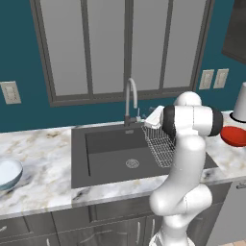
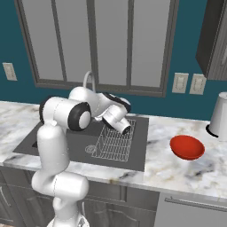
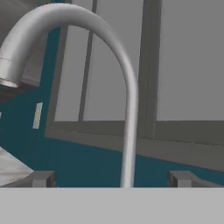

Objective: Rinse each bowl for a few seconds and place them down in the sink or on the counter.

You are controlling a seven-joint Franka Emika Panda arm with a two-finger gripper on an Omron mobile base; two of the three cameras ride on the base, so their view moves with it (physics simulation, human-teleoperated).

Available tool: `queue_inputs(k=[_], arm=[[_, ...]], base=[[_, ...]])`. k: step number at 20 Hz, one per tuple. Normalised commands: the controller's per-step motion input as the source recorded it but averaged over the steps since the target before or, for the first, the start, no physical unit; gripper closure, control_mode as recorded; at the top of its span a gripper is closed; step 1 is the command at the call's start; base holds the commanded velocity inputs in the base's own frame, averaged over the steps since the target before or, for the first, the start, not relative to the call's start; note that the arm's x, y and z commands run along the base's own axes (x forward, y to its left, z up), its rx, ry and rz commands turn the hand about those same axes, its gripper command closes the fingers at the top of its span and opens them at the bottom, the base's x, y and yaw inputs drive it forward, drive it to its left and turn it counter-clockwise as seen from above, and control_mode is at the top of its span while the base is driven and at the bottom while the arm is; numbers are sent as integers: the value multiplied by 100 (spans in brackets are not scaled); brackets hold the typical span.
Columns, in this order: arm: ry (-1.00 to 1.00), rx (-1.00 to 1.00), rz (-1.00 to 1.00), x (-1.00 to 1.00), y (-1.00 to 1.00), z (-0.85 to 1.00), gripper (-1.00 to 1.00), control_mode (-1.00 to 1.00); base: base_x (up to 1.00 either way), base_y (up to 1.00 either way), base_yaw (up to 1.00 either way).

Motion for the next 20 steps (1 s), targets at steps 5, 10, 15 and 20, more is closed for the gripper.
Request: queue_inputs(k=[5, 10, 15, 20], arm=[[0, 0, 0, 42, 11, -4, -100, -100], [1, 0, 0, 42, 0, 0, -100, -100], [2, 1, 0, 32, 0, -5, -100, -100], [1, 1, 0, 27, 0, -21, -100, -100]], base=[[0, 0, 0], [0, 0, 0], [0, 0, 0], [0, 0, 0]])
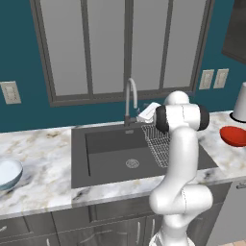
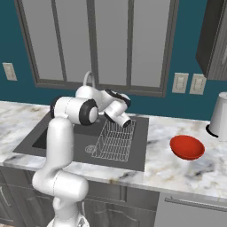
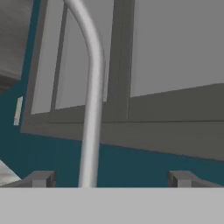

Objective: Rinse each bowl for a few seconds and place them down in the sink or on the counter.

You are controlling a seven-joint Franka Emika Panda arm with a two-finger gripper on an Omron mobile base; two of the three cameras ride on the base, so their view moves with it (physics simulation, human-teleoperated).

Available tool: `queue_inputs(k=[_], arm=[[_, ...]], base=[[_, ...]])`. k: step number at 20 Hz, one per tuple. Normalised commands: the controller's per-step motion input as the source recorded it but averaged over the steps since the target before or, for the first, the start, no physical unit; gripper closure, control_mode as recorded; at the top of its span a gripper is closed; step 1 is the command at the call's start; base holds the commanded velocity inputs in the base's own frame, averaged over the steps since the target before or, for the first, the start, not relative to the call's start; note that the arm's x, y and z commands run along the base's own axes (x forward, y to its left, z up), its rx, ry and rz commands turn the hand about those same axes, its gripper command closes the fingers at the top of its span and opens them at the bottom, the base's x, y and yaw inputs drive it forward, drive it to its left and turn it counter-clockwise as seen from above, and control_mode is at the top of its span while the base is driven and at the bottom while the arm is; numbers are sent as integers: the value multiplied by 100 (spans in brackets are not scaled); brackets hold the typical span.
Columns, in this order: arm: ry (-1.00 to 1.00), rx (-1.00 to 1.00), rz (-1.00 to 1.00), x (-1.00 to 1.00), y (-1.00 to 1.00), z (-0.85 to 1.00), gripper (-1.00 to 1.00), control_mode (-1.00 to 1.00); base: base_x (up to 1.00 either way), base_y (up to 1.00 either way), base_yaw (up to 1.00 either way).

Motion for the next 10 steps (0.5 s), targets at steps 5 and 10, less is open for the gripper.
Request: queue_inputs(k=[5, 10], arm=[[1, 1, 0, 30, 0, -30, -100, -100], [1, 1, 0, 34, 0, -25, -100, -100]], base=[[0, 0, 0], [0, 0, 0]])
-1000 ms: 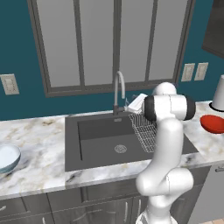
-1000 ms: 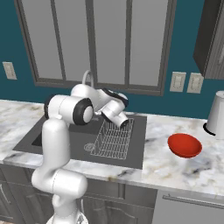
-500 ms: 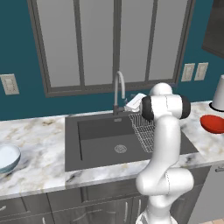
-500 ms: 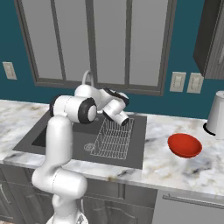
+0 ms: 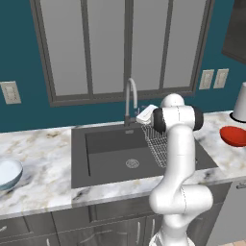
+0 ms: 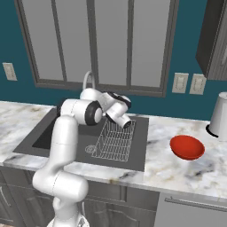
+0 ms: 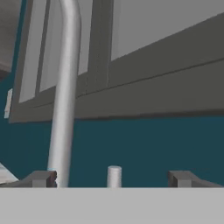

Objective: Rinse each bowl for a few seconds and place them down in the sink or on the counter.

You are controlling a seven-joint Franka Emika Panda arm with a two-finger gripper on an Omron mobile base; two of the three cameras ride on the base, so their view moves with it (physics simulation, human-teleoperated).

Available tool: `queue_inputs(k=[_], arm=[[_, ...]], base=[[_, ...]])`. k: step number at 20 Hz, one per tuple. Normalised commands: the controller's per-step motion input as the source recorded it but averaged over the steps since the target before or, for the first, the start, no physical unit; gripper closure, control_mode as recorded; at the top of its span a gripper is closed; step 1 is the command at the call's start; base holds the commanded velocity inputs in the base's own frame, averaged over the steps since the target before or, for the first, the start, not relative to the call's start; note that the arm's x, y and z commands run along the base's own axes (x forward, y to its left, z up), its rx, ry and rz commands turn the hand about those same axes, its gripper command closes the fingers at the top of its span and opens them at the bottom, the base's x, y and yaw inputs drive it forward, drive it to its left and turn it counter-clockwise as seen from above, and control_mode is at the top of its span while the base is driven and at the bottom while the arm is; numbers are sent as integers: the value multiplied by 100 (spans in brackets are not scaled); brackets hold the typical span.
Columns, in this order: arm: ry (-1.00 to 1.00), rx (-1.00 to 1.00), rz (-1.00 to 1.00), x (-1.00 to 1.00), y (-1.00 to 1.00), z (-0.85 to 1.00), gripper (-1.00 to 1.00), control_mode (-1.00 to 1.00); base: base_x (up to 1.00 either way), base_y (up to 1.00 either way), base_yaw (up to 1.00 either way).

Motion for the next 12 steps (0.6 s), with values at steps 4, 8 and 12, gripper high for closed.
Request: queue_inputs(k=[4, 8, 12], arm=[[1, 1, 0, 37, 0, -20, -100, -100], [1, 2, -1, 39, 0, -19, -100, -100], [2, 3, 0, 39, 0, -18, -100, -100]], base=[[0, 0, 0], [0, 0, 0], [0, 0, 0]])
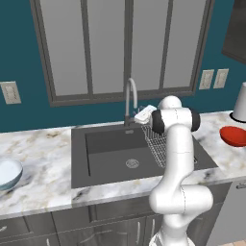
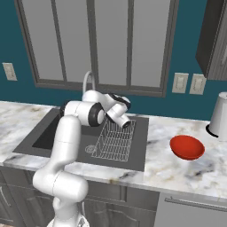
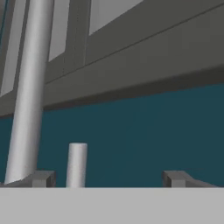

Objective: Rinse each bowl for a few seconds and place them down in the sink or on the counter.

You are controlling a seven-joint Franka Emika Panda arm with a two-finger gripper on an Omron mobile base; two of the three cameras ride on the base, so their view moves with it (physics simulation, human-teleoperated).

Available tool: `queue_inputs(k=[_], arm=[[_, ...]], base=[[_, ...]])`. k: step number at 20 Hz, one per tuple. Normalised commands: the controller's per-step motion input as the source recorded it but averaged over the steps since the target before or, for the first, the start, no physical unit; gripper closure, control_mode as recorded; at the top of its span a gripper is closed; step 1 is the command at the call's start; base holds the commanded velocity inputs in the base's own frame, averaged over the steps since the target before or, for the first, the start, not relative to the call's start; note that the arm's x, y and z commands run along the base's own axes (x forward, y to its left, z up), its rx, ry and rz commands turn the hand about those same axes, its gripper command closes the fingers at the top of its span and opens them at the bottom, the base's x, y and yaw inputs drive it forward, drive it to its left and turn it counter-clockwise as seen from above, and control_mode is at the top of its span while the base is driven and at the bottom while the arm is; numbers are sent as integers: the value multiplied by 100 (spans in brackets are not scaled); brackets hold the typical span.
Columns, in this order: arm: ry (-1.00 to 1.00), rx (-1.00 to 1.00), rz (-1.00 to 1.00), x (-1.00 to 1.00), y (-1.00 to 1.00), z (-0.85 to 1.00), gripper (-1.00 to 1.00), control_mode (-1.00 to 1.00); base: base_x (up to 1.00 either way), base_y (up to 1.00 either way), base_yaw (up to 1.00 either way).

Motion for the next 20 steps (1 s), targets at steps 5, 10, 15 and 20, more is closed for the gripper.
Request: queue_inputs(k=[5, 10, 15, 20], arm=[[4, 6, -1, 14, -6, -9, 100, -100], [8, 10, -2, -2, -31, 0, 100, -100], [9, 12, -2, -1, -49, 0, 100, -100], [8, 14, -2, 0, -61, -1, 100, -100]], base=[[0, 0, 0], [0, 0, 0], [0, 0, 0], [0, 0, 0]])
